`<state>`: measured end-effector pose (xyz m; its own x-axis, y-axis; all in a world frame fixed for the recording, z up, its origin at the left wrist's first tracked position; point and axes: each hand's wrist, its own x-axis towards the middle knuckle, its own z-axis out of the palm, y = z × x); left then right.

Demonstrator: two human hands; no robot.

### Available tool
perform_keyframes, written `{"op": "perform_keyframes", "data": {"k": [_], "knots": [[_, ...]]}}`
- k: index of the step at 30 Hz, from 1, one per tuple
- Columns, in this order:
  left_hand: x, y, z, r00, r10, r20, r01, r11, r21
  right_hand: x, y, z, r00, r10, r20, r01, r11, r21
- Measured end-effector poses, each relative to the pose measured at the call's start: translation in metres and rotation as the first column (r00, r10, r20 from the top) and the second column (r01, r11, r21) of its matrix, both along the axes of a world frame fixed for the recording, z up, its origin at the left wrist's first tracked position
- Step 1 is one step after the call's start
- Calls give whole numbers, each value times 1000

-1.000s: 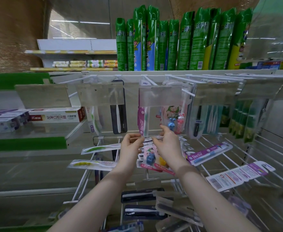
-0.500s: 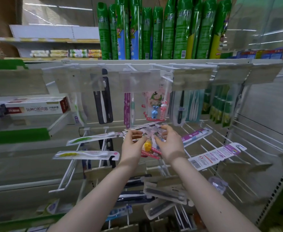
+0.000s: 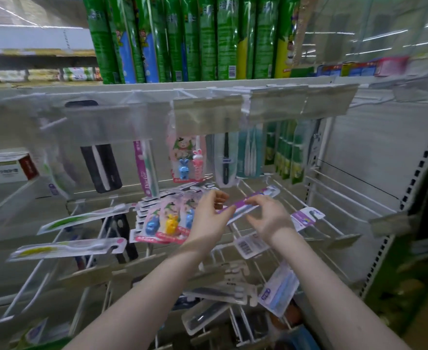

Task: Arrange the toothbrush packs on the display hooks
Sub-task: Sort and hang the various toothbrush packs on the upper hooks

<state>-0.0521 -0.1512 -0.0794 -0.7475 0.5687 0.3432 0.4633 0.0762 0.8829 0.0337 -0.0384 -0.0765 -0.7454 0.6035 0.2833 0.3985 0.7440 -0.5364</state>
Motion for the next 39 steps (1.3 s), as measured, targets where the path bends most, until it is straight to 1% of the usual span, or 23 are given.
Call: {"op": "perform_keyframes", "data": {"k": [2, 4, 6, 8, 12, 14, 18, 20, 22, 25, 28, 32, 36, 39], "knots": [[3, 15, -3, 998, 16, -69, -19, 998, -54, 12, 11, 2, 989, 74, 129, -79, 996, 33], [5, 27, -6, 991, 19, -135, -35, 992, -118, 21, 17, 6, 954, 157, 257, -171, 985, 34], [7, 36, -10, 990, 7, -141, -30, 986, -164, 28, 20, 8, 914, 217, 342, -247, 968, 47], [7, 38, -13, 992, 7, -125, -32, 980, -199, 29, 19, 8, 887, 246, 391, -296, 952, 72], [9, 44, -16, 993, 17, -121, -47, 968, -248, 26, 27, 2, 852, 274, 447, -325, 945, 40], [9, 44, -15, 995, 11, -103, -36, 970, -240, 23, 29, -2, 868, 287, 406, -329, 944, 36], [9, 42, -15, 998, -38, -50, 26, 973, -230, 19, 34, -3, 912, 291, 290, -338, 933, 127], [8, 39, -13, 999, -45, 8, 46, 976, -215, 16, 35, -3, 932, 293, 214, -328, 933, 148], [9, 34, -6, 988, -70, 136, 93, 981, -170, 15, 33, -2, 947, 297, 123, -313, 938, 147], [12, 24, 7, 920, -105, 379, 158, 981, -112, 12, 29, 2, 943, 334, 4, -328, 924, 199], [6, 9, 14, 848, -120, 516, 177, 982, -63, 7, 19, 4, 908, 405, -104, -365, 889, 276], [-1, -13, 20, 799, -174, 576, 233, 972, -29, -4, 0, 4, 845, 473, -248, -367, 852, 372], [-10, -37, 23, 784, -217, 581, 239, 970, 41, -17, -21, 5, 810, 490, -322, -349, 845, 406], [-18, -59, 22, 778, -233, 583, 215, 971, 102, -26, -39, 7, 788, 511, -344, -336, 825, 455]]}}
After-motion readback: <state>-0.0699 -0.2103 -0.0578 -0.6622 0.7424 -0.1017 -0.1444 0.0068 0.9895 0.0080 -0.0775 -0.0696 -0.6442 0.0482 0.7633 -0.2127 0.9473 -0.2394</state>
